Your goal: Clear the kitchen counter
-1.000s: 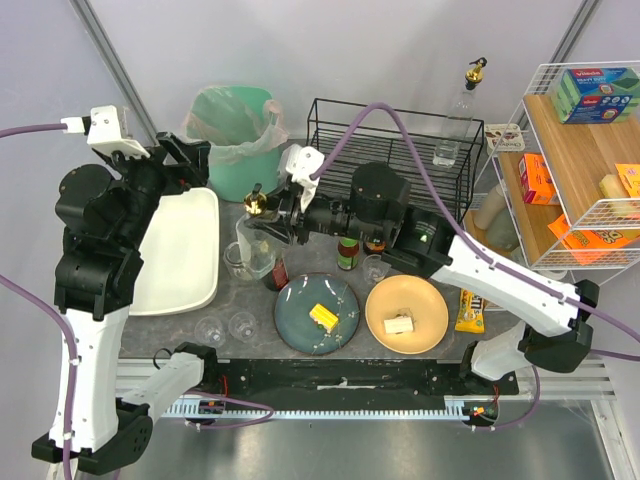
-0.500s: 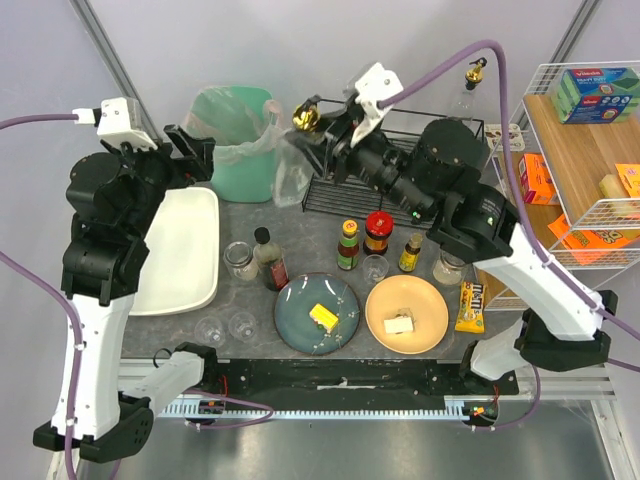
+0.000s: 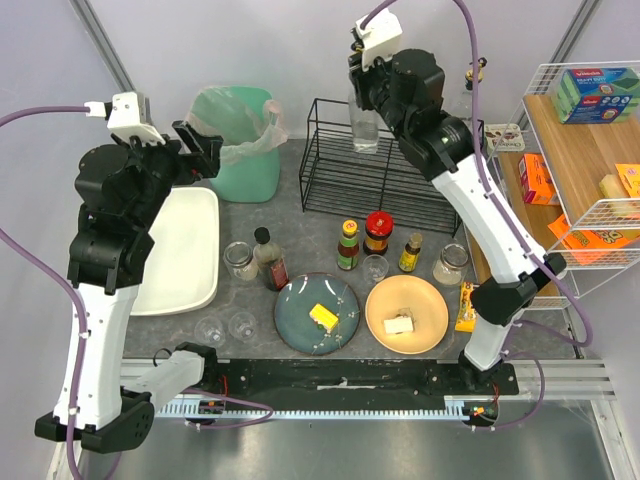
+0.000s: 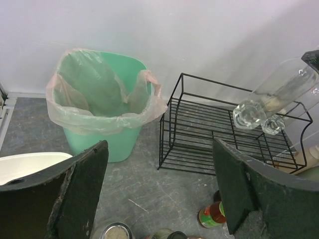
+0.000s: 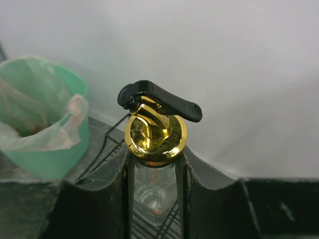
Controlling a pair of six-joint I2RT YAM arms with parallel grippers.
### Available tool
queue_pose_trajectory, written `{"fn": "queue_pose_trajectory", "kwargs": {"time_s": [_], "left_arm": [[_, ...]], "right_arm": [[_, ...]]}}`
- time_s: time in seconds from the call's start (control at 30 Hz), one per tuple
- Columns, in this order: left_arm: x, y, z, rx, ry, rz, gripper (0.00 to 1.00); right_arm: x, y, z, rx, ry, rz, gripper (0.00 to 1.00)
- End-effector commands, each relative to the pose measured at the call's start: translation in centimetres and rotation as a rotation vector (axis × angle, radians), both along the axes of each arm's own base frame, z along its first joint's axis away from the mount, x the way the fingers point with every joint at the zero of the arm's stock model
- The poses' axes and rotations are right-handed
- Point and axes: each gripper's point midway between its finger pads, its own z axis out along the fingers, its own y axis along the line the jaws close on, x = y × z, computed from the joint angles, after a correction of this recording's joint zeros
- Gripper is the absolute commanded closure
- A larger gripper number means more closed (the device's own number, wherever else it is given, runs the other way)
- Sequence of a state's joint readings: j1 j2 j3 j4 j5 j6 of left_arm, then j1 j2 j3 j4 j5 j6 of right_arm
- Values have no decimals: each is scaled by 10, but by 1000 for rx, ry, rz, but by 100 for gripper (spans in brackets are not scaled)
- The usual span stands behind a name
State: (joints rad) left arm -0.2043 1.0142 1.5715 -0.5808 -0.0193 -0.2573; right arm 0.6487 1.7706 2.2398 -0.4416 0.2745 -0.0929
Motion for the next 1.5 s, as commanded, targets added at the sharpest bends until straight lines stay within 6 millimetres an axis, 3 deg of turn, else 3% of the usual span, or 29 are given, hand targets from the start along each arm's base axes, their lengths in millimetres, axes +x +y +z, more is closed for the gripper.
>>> {"fn": "queue_pose_trajectory", "kwargs": {"time_s": [0.0,0.37,0.7,1.17,1.47], "left_arm": [[1,-3,12,-32,-40,-11,10],[8,-1,13,-19,-44,2,10],[11,1,12,-14,-43,16,10],[11,-2,13,-21,-42,-1,10],[10,-5,13,-38,-38,-11,10]], "right_arm": [[-4,-58,106,157,-283,-109,100],[40,-123,111,191,-355,-239,100],[65,-124,81,178,-290,-185,100],[73,-127,39,155,-188,-170,100],[88,-127,8,167,-117,-153,100]]}}
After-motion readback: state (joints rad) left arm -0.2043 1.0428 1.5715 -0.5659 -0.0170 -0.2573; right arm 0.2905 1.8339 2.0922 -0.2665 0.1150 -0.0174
